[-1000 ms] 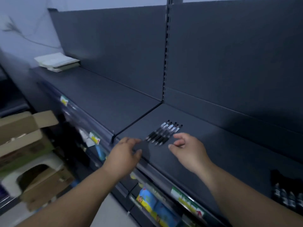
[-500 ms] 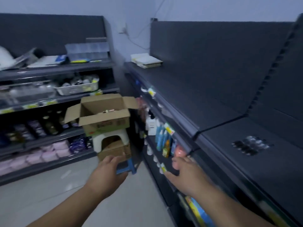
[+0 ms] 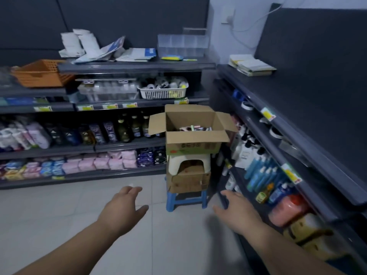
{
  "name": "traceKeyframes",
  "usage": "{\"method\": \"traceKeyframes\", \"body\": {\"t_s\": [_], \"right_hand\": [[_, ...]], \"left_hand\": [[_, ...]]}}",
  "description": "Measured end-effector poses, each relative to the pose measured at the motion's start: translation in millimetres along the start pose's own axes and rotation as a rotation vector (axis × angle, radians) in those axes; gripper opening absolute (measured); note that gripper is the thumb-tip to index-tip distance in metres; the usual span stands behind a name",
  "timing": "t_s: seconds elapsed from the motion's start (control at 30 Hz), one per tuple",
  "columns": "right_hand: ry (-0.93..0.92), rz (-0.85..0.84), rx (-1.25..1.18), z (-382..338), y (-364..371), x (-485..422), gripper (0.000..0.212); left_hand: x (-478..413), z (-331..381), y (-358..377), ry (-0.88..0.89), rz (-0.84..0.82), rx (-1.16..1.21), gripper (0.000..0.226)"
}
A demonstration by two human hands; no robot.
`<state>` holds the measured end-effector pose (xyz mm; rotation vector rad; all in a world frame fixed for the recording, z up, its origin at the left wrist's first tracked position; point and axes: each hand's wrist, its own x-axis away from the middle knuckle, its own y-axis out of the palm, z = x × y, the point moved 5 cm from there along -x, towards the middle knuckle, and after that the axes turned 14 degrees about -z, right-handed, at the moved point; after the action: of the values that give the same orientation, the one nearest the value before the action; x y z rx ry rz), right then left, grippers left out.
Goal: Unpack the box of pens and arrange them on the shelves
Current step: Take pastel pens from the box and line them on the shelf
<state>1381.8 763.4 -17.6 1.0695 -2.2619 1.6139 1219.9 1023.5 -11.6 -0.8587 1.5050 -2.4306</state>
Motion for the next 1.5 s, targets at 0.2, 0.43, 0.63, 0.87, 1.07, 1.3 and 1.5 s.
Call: {"method": "traceKeyframes", "body": {"t_s": [0.2, 0.43, 0.63, 0.87, 1.07, 1.3, 1.5], "right_hand": [[-0.008, -0.031, -0.117, -11.8, -13.4, -70.1, 0.063], [-0.066, -0.053, -0.147, -4.6, -87.8, -195.0, 0.058], [-0.106, -0.054, -0.176, -5.8, -182.5, -298.4, 0.061], [-0.107, -0.070, -0.188, -23.1, -220.1, -391.0, 0.058], [-0.055, -0.130, -0.247, -34.7, -213.6, -453.5, 0.054], [0.044, -0.241, -0.206, -44.6, -189.3, -511.6, 0.049], [0.214, -0.317, -0.300, -32.3, -162.2, -545.5, 0.073]], "left_hand": [[-54.0, -17.8, -6.0, -0.077, -0.031, 0.040, 0.063], [-173.6, 24.5, -36.0, -0.136, 0.004, 0.064, 0.064], [-284.2, 91.1, -78.1, -0.120, 0.063, 0.152, 0.062], [-379.8, 115.3, -96.7, -0.105, 0.037, 0.225, 0.061], [-470.7, 107.6, -97.9, -0.058, -0.063, 0.211, 0.064], [-550.9, 98.2, -65.5, -0.054, -0.278, 0.195, 0.070], [-588.7, 104.5, -35.4, -0.077, -0.344, 0.217, 0.078]]}}
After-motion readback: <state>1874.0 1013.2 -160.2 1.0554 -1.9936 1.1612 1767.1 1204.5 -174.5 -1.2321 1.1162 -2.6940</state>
